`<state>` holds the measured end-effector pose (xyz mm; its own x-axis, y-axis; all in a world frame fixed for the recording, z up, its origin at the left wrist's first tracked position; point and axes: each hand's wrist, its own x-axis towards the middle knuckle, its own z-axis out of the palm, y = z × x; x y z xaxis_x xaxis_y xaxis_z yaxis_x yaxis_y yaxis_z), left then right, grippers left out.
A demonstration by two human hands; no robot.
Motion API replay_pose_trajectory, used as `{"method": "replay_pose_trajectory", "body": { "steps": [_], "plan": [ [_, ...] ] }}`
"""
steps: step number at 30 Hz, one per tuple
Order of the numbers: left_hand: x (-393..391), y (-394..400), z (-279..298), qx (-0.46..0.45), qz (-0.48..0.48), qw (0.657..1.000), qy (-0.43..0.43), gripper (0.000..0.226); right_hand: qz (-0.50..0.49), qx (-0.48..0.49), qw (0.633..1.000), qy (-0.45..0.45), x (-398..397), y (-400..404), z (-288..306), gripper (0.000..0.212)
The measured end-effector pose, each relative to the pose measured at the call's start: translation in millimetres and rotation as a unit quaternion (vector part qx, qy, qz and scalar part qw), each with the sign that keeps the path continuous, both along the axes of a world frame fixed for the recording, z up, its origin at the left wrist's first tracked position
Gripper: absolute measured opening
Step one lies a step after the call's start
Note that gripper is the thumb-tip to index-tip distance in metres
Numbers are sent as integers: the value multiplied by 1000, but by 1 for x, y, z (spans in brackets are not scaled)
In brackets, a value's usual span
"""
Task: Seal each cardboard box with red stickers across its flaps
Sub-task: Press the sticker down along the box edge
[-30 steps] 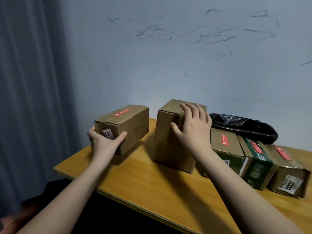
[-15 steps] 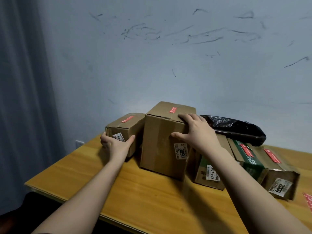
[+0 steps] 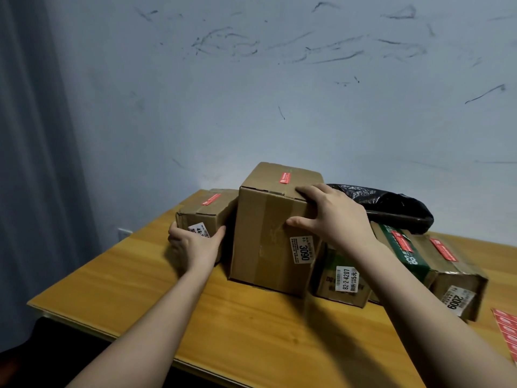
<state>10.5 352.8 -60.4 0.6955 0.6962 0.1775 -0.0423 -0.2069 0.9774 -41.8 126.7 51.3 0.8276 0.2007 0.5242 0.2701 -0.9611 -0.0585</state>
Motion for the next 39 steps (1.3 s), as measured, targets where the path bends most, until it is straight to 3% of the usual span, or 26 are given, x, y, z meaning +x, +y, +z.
{"method": "replay_pose_trajectory", "body": {
  "steps": [19, 39],
  "plan": [
    [-23, -17, -12, 80, -8, 996, 45, 106, 8, -7, 1000, 1, -3, 0, 2, 67],
    [-32, -6, -13, 80, -36, 995, 50, 115, 2, -10, 1000, 4, -7, 4, 0, 68]
  ]
}}
